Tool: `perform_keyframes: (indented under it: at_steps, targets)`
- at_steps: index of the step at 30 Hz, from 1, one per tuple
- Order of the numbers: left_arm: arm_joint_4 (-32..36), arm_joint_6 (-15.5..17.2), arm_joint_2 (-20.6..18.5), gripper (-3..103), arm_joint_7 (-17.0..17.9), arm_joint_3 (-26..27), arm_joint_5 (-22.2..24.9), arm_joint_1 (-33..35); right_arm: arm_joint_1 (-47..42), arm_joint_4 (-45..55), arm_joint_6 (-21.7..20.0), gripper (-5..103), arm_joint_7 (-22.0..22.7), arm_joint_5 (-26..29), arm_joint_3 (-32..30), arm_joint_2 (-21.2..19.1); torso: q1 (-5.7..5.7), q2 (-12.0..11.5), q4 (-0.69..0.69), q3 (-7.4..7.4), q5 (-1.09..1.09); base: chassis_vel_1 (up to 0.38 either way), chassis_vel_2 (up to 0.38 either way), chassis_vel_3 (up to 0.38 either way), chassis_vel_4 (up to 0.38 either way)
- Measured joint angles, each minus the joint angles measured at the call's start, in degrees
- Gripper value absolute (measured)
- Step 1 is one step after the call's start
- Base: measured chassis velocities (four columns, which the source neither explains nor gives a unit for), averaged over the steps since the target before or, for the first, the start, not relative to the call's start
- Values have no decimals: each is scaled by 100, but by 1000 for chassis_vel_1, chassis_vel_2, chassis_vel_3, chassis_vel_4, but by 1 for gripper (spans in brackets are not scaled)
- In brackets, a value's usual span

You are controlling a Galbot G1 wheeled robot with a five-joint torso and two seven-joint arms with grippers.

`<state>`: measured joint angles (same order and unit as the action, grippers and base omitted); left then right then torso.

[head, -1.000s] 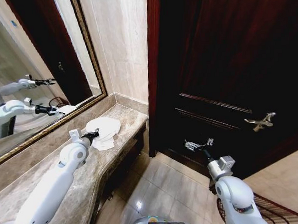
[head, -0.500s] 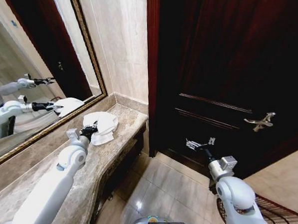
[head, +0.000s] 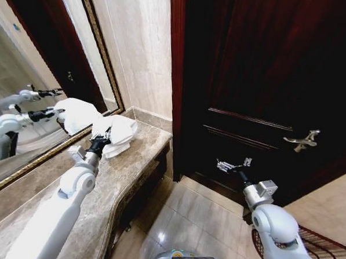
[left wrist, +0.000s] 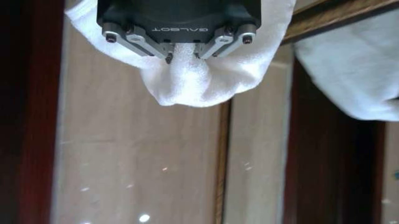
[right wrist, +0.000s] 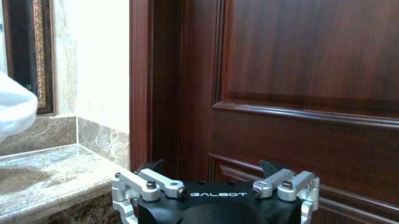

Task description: Discard the used towel into the hamper.

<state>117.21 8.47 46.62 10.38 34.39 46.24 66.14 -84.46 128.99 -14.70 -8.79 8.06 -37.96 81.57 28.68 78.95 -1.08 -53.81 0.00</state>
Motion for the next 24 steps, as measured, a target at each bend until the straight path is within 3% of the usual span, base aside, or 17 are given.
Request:
perform_keyframes:
  at_steps: [3,13,17,20,24]
  targets:
    - [218,-1,-19,10,-65,3,36,70,1,28,-1,100,1,0,-1,2,0,0,0,0,0,0,0,0,0]
    - [466,-305,-129,10,-923,-105,-15,87,-15,64,0,100,-12,22,-75,-18,0,0,0,0,0,0,0,0,0]
    - [439,-517,-142,10,-1312,-151,-51,47,-12,110,-5,100,-23,70,-90,-45,0,0,-1,0,0,0,0,0,0]
    - [236,-940,-155,10,-1911,-170,-261,79,-19,168,-13,100,-36,135,-100,-59,0,0,-1,0,-1,0,0,0,0]
    - [190,-1211,-131,10,-2284,-162,-291,203,-39,206,-16,100,-47,160,-104,-62,0,0,0,0,-1,0,0,0,0]
